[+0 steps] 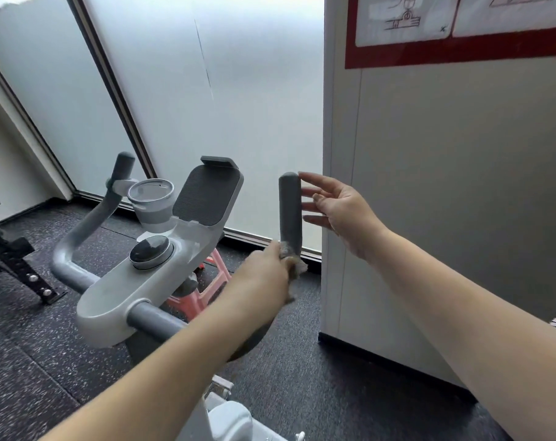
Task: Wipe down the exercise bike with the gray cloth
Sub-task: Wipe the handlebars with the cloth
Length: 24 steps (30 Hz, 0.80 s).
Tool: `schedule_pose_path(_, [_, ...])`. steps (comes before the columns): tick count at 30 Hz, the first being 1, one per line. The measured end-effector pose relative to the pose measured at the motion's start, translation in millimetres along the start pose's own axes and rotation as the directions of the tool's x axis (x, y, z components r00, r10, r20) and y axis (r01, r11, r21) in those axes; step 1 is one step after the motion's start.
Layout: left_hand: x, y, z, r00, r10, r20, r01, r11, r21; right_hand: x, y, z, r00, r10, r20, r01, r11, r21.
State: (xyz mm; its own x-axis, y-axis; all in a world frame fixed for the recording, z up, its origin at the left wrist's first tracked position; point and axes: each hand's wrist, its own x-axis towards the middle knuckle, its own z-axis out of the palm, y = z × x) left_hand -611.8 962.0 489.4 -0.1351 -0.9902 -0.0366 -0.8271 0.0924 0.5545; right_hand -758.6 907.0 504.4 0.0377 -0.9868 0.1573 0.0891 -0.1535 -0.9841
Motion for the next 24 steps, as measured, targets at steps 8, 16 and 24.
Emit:
schedule_pose_path(8, [61.7,32.6,-8.3,0.973,-0.004,-0.229,-0.095,0.903,-0.419,2.5,2.4,5.1,1.000,-0.003,-0.002,0.003,0.998,0.066])
schedule_pose_path(16, [-10.2,-37.4,-8.0,0.977,0.140,0.161,-0.175,0.958,0.228,4.9,10.4,18.1,1.000,-0.018,-0.010,0.018,0.998,-0.062])
schedule_pose_path(24, [19.4,-7.4,8.1,0.992,0.086,-0.089,-0.088,0.996,-0.020,-7.6,18.7,22.6,0.999,0.002,0.055,0.002,0.998,-0.068])
